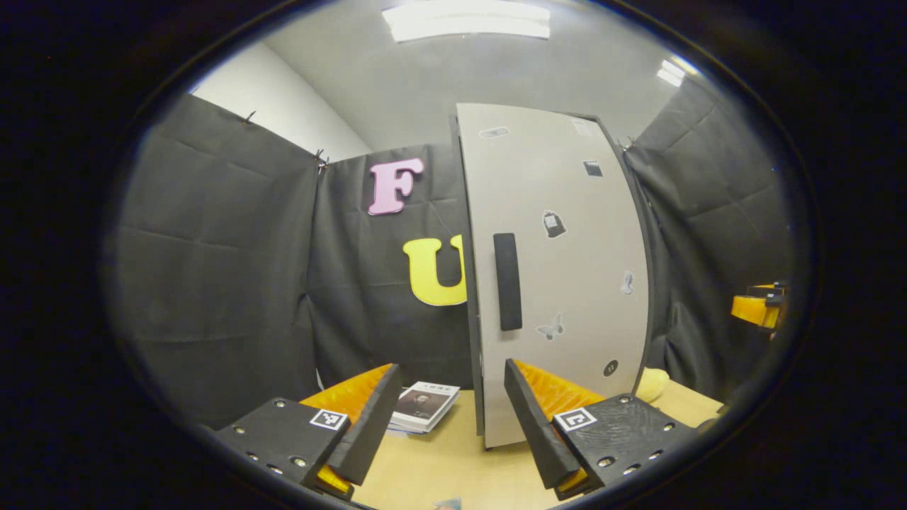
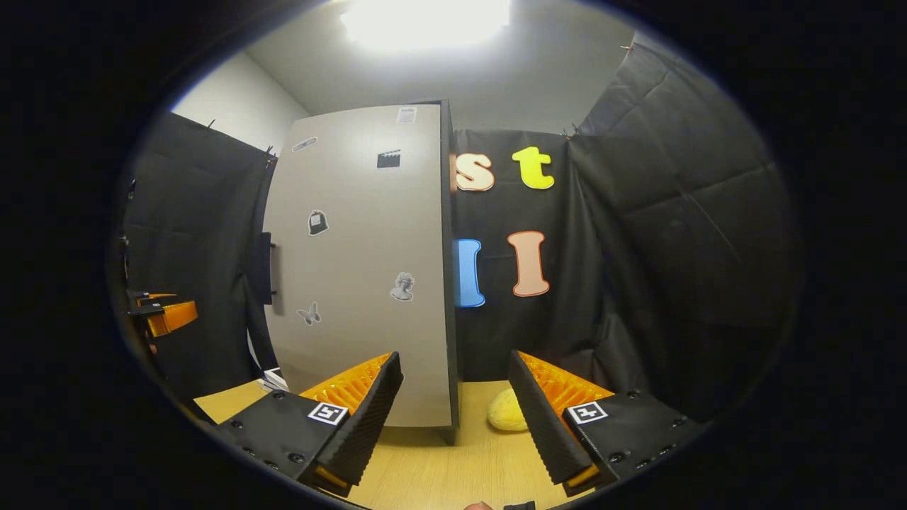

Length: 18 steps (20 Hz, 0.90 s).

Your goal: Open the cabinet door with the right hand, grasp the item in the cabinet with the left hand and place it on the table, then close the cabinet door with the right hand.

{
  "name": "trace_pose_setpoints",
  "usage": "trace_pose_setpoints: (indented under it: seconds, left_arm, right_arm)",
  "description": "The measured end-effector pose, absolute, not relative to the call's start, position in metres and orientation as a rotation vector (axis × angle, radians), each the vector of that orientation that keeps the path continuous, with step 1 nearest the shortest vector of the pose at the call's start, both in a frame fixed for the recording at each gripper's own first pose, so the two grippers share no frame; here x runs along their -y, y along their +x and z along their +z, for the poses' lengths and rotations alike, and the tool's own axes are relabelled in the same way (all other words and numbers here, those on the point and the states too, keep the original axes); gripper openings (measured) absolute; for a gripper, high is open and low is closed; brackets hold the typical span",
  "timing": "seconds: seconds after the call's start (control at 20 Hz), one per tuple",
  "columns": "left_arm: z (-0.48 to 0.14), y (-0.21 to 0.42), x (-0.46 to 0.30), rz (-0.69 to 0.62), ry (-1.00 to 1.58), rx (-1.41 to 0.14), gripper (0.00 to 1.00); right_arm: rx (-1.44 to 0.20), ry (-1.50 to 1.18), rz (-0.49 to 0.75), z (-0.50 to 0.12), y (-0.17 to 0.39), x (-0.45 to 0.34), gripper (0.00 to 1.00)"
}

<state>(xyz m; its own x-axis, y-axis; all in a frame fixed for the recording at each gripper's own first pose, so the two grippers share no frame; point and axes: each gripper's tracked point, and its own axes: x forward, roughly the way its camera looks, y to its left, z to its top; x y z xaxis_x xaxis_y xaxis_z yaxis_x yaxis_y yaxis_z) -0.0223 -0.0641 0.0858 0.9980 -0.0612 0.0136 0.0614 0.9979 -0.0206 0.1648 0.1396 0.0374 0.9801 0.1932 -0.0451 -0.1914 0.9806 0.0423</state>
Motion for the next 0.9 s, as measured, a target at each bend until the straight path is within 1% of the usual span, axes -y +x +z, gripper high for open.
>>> trace_pose_setpoints:
  seconds: [0.15,0.2,0.25,0.35,0.4,0.5,0.65,0.7,0.75,0.8,0.85,0.9]
  left_arm:
    - [0.080,-0.019,0.056,-0.059,-0.024,0.002,0.88]
    - [0.079,-0.018,0.053,-0.058,-0.026,0.001,0.90]
    - [0.079,-0.017,0.051,-0.058,-0.026,-0.001,0.88]
    - [0.079,-0.014,0.049,-0.062,-0.026,-0.001,0.90]
    - [0.079,-0.013,0.049,-0.064,-0.024,0.001,0.88]
    - [0.079,-0.010,0.048,-0.066,-0.018,0.004,0.92]
    - [0.078,-0.007,0.049,-0.069,-0.022,0.003,0.92]
    - [0.078,-0.007,0.049,-0.071,-0.026,0.000,0.90]
    - [0.077,-0.006,0.049,-0.072,-0.028,-0.001,0.90]
    - [0.077,-0.005,0.048,-0.072,-0.027,-0.002,0.91]
    - [0.076,-0.004,0.047,-0.070,-0.025,-0.003,0.92]
    - [0.076,-0.004,0.048,-0.070,-0.023,-0.003,0.92]
  right_arm:
    - [-0.037,0.039,0.188,0.043,0.164,-0.149,0.96]
    - [-0.035,0.037,0.185,0.043,0.165,-0.150,0.97]
    - [-0.034,0.035,0.181,0.044,0.166,-0.150,0.96]
    - [-0.029,0.032,0.176,0.048,0.169,-0.151,0.96]
    - [-0.030,0.030,0.171,0.048,0.170,-0.151,0.96]
    - [-0.029,0.031,0.163,0.050,0.171,-0.150,0.96]
    - [-0.029,0.033,0.157,0.052,0.172,-0.150,0.96]
    - [-0.026,0.030,0.155,0.053,0.173,-0.149,0.96]
    - [-0.027,0.025,0.153,0.053,0.174,-0.148,0.96]
    - [-0.028,0.020,0.151,0.053,0.175,-0.147,0.92]
    - [-0.030,0.019,0.151,0.052,0.175,-0.147,0.96]
    - [-0.031,0.021,0.154,0.052,0.176,-0.147,0.96]
